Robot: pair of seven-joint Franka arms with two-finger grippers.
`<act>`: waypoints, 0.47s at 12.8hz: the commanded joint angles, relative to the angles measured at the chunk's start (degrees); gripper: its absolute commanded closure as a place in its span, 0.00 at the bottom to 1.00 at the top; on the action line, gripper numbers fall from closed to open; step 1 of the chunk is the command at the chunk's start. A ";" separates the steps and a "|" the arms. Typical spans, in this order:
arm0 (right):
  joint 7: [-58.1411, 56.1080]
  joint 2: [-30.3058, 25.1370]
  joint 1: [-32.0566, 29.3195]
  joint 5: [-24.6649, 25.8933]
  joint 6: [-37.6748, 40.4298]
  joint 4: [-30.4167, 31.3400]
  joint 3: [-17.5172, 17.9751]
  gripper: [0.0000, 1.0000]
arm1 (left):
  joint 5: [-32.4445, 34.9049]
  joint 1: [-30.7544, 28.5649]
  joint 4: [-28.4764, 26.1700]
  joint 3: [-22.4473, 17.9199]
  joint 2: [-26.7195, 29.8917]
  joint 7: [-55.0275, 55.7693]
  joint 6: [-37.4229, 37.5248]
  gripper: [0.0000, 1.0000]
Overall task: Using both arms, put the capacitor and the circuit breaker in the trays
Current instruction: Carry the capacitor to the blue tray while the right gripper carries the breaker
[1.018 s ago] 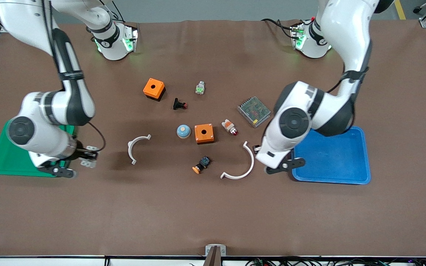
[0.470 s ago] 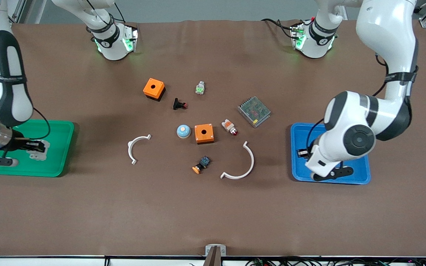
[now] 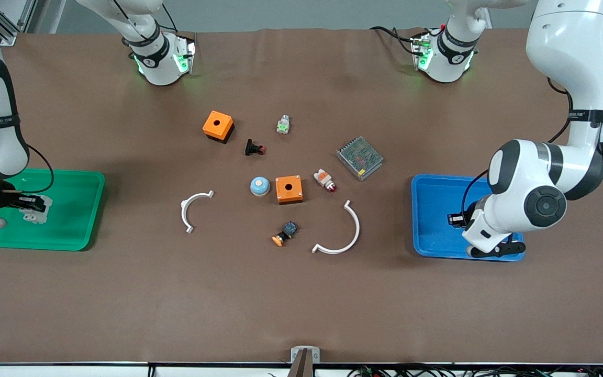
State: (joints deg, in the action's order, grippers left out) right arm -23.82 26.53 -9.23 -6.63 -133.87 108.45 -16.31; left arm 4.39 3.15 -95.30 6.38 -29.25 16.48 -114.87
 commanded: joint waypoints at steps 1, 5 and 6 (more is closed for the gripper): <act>-2.89 1.94 -2.02 -2.24 -2.18 -0.08 1.20 1.00 | 1.41 -1.83 -7.43 0.48 3.50 -2.23 -6.05 0.71; -8.17 4.84 -3.51 -6.90 -3.85 -0.17 1.20 1.00 | 4.48 -3.85 -10.95 0.48 2.97 -3.38 -10.45 0.71; -8.43 5.02 -3.78 -6.90 -3.94 -0.17 1.20 1.00 | 4.75 -4.11 -12.18 0.48 3.06 -3.38 -11.77 0.71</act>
State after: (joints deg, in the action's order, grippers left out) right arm -29.93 31.36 -11.23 -11.55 -137.24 108.57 -16.21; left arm 7.78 -0.10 -103.78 6.37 -28.42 13.61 -124.18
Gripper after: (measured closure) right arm 0.599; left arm 0.665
